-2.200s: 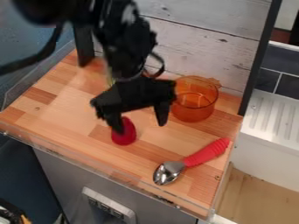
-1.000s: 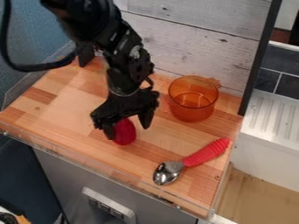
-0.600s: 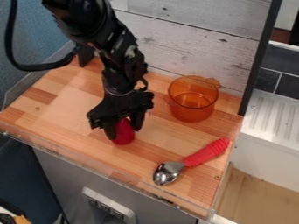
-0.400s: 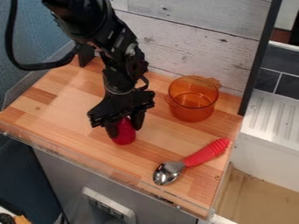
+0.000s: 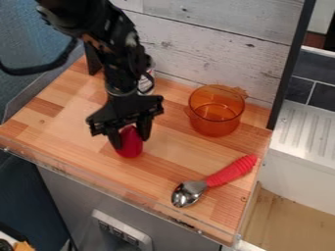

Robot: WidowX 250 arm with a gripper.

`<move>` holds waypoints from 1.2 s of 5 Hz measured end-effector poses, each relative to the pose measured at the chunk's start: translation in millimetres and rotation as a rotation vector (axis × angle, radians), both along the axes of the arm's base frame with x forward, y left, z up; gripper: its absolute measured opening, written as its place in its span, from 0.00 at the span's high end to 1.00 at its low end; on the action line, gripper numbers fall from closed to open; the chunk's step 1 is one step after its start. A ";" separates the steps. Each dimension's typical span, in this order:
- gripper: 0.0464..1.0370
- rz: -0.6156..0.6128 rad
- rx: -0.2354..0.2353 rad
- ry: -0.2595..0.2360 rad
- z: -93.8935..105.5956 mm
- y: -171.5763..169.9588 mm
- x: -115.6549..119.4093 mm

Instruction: Pick up the red object and place to the left of the counter

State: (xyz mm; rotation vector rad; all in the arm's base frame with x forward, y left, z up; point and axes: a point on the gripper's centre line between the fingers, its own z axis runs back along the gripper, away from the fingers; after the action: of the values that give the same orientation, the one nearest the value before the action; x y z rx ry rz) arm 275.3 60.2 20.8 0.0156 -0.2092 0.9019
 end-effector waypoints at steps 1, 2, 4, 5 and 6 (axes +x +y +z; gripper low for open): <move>0.45 0.030 -0.010 -0.062 23.8 24.1 -2.9; 0.45 0.070 -0.010 -0.069 30.1 45.4 -6.7; 0.45 0.190 -0.037 -0.035 12.4 110.6 3.7; 0.45 0.209 -0.047 -0.014 -3.1 132.9 16.2; 0.45 0.226 -0.041 -0.028 -4.0 147.6 24.5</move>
State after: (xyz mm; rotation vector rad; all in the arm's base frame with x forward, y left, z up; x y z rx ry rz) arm 299.8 207.8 16.8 -0.0118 -0.2180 1.1319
